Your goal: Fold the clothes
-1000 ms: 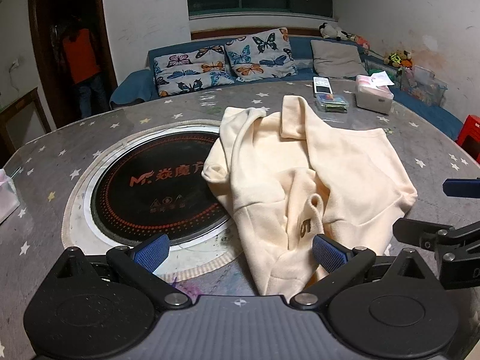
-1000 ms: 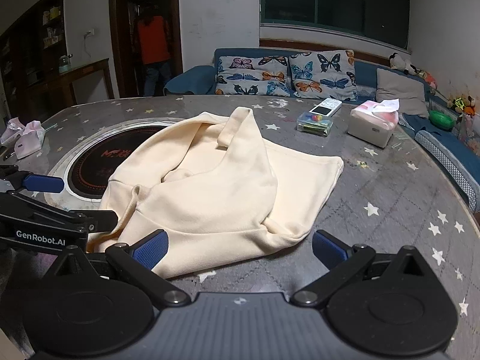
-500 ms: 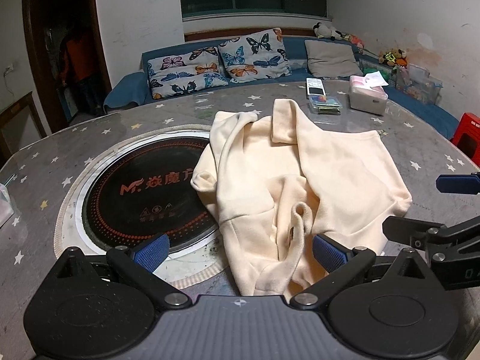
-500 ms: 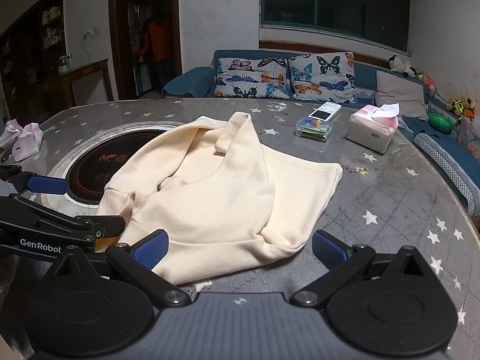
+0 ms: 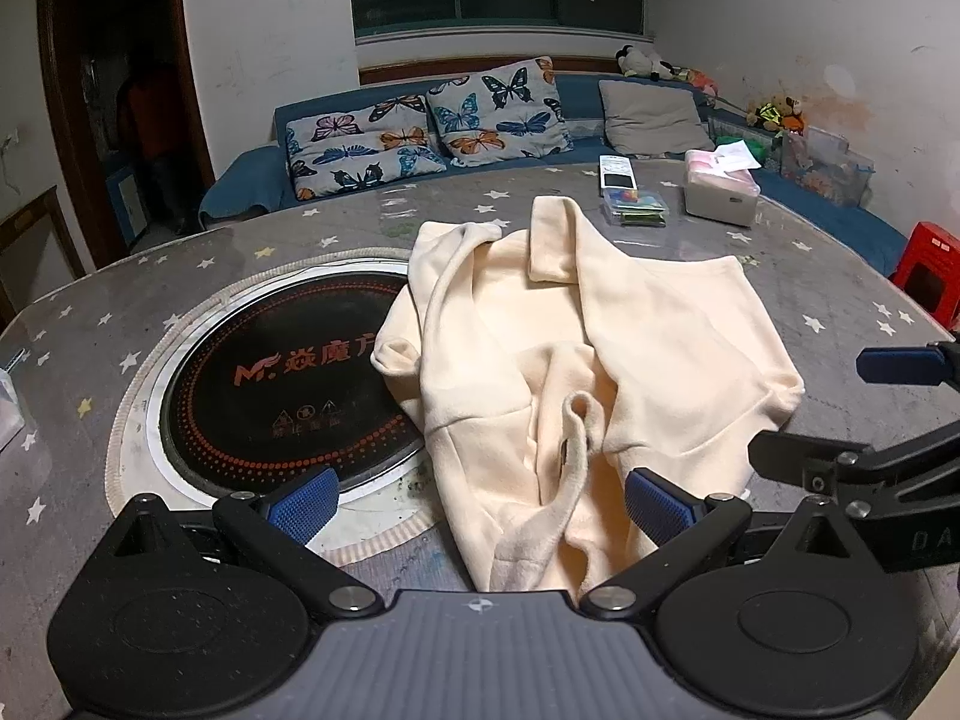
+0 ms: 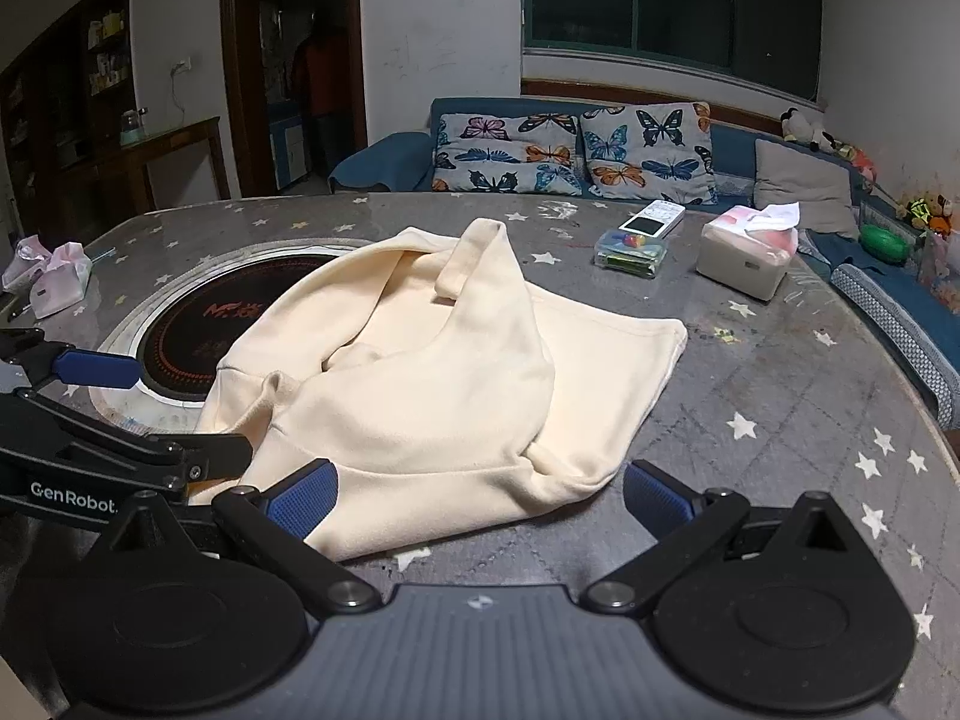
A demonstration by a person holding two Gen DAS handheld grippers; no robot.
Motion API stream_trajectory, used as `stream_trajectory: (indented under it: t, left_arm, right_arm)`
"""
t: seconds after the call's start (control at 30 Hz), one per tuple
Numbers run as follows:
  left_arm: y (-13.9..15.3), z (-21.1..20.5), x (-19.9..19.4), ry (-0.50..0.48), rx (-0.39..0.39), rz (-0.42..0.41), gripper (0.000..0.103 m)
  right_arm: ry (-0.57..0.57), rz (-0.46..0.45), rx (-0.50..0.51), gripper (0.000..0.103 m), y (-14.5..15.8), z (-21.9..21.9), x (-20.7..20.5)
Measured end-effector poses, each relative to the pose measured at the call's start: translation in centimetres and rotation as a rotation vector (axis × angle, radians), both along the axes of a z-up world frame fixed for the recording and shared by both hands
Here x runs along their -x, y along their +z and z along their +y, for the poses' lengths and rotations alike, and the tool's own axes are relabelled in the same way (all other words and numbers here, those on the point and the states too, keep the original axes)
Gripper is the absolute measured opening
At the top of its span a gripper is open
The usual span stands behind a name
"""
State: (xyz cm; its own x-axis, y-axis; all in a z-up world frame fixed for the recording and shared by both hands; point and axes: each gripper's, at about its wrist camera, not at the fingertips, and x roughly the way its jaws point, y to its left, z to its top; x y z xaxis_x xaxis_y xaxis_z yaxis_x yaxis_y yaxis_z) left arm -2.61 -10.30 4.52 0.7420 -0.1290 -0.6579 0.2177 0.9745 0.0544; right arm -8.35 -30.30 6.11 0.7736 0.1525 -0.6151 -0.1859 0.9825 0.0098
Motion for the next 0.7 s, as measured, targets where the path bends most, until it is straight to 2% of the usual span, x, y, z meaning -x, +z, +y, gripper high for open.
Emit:
stream_trajectory:
  t: [0.7]
  left_arm:
    - [-0.7, -0.1, 2.3, -0.026, -0.021, 0.016, 0.103]
  right_arm:
    - [0.008, -0.006, 0.01, 0.102, 0.3, 0.2, 1.6]
